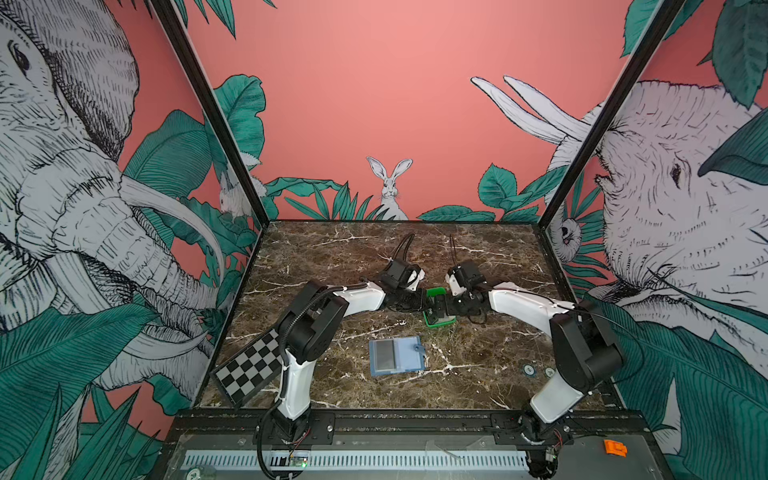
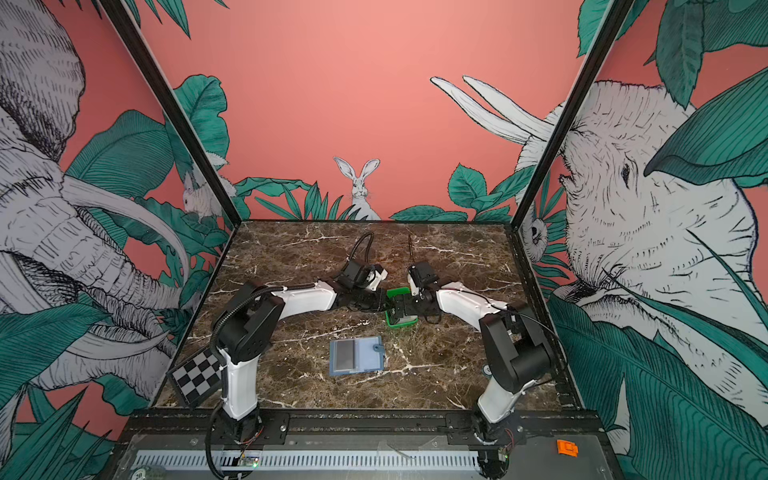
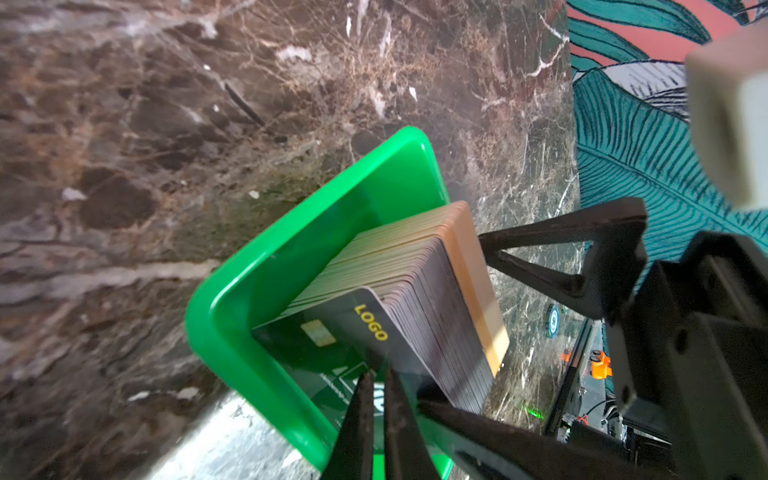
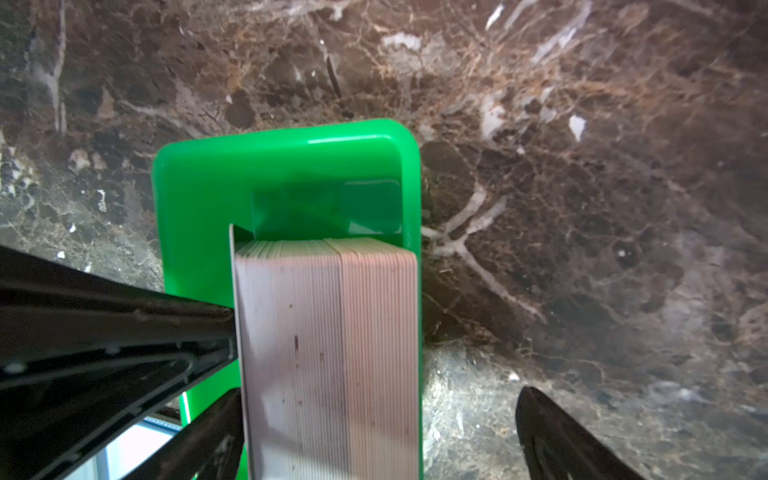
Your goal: Put the credit cards into the card holder
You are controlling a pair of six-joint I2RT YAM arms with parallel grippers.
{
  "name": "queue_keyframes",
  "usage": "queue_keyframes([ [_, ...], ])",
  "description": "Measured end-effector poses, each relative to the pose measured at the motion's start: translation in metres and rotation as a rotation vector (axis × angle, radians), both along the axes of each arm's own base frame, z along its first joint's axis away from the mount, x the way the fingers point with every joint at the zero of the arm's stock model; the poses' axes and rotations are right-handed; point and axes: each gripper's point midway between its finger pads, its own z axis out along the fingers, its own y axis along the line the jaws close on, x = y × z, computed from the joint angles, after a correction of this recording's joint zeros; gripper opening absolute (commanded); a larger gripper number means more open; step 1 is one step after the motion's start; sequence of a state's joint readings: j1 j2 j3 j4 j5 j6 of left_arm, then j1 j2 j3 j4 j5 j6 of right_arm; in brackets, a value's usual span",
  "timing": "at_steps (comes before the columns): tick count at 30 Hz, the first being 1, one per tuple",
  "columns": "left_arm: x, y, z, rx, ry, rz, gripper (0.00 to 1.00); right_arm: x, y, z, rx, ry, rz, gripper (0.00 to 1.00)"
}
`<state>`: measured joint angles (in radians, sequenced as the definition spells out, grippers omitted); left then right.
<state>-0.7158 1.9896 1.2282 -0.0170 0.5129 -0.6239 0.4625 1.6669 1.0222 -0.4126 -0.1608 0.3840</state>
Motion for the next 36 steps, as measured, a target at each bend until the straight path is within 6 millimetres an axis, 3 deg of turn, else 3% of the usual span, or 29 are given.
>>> queue_keyframes([
  [18, 0.0, -0.004, -0.001, -0.01, 0.01, -0.011, 0.14, -0.001, -0.004, 0.021, 0.015, -0.025, 0.004, 0.96],
  [23, 0.0, -0.004, -0.001, -0.013, 0.012, -0.013, 0.14, -0.004, 0.004, 0.049, 0.092, -0.065, 0.009, 0.87],
  [26, 0.0, -0.004, -0.001, -0.013, 0.012, -0.013, 0.14, -0.007, 0.009, 0.058, 0.141, -0.066, 0.004, 0.76],
  [31, 0.0, -0.004, -0.001, -0.013, 0.012, -0.013, 0.14, -0.011, 0.017, 0.059, 0.2, -0.043, -0.006, 0.56],
  [36, 0.0, -0.004, -0.001, -0.013, 0.012, -0.014, 0.14, -0.016, 0.022, 0.056, 0.232, -0.015, -0.013, 0.42],
])
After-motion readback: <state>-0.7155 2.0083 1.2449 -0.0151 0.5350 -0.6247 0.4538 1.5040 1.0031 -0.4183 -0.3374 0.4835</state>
